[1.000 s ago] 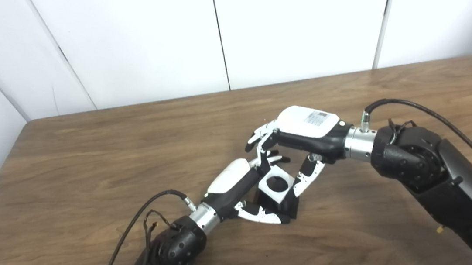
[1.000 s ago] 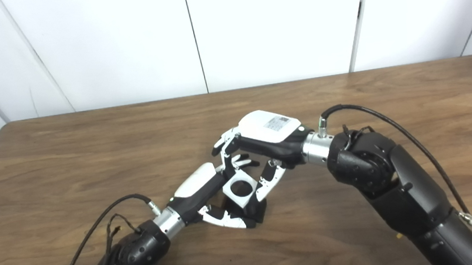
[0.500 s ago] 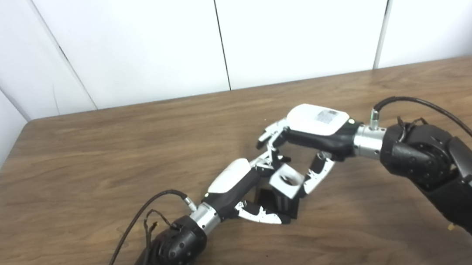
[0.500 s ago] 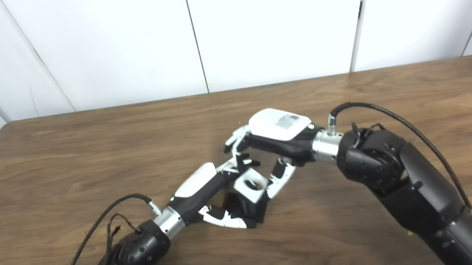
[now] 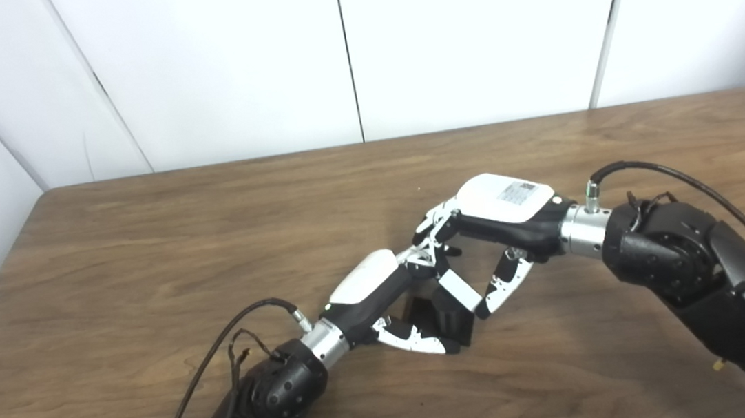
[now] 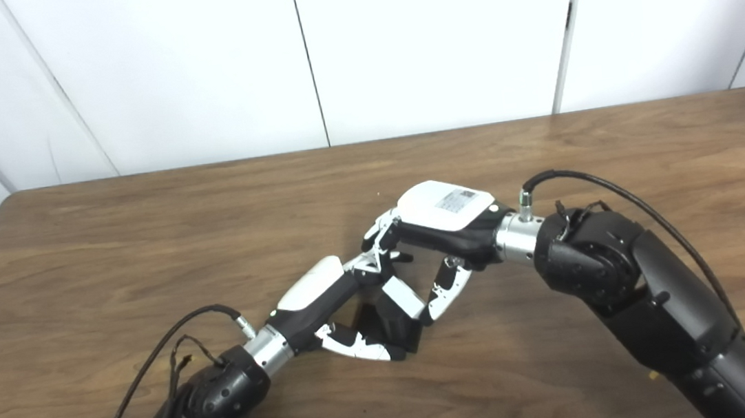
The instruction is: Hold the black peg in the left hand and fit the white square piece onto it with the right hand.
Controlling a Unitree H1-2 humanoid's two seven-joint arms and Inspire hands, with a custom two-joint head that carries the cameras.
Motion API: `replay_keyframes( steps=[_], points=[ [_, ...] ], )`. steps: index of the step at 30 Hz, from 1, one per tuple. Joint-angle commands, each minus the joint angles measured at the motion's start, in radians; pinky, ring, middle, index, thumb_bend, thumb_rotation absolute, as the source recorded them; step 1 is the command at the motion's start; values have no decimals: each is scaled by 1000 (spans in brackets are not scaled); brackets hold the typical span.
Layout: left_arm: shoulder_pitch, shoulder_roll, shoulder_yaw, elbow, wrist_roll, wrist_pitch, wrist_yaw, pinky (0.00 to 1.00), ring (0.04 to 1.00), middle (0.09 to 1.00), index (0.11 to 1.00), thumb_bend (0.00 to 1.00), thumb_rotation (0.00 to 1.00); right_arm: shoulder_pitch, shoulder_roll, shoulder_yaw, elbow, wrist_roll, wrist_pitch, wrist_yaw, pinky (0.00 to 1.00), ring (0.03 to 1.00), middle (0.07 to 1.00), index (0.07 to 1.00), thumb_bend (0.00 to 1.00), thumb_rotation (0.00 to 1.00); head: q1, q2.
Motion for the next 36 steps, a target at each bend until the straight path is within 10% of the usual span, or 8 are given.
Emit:
replay_keyframes(
  steps=[1,36],
  points=[
    [18,-1,-38,40,86,55,-42,933,987,906,490,521,78,-19,8,25,-22,-1,-25,20,851,865,808,481,521,135,1,0],
    [17,-9,-44,47,103,61,-38,941,978,898,491,521,76,-125,4,12,-166,37,33,186,878,872,805,482,519,138,-4,9]
  ],
)
